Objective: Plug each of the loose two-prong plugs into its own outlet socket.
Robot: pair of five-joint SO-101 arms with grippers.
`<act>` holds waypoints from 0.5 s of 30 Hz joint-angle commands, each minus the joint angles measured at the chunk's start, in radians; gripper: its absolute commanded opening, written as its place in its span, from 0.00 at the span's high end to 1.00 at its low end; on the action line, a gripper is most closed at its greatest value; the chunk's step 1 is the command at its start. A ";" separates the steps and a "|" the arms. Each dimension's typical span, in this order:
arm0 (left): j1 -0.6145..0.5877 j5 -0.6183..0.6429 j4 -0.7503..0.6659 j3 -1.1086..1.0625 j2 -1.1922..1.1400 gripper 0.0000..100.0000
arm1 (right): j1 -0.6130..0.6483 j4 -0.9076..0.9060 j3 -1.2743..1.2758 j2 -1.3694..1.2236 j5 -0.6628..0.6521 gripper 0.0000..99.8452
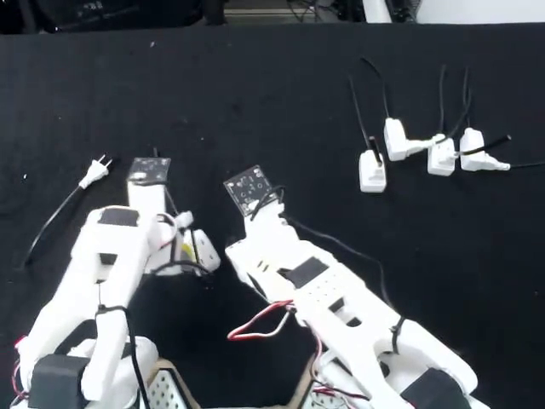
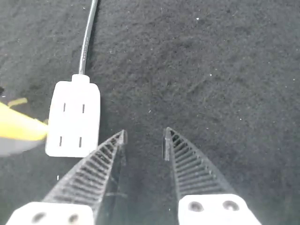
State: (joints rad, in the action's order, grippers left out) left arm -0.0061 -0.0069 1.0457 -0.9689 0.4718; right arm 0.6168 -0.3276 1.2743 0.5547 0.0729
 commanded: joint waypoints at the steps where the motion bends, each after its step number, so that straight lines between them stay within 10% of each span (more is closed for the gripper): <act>1: 0.019 0.012 0.078 0.131 0.026 0.75 | 0.012 0.025 -0.004 0.045 0.008 0.88; 15: -0.096 0.390 -0.227 0.409 -0.310 0.75 | 0.014 0.026 -0.001 0.044 0.008 0.88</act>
State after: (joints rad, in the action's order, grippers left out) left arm -0.1166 0.2785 0.8984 -0.6989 0.3046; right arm 0.6168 -0.3276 1.2743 0.5547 0.0729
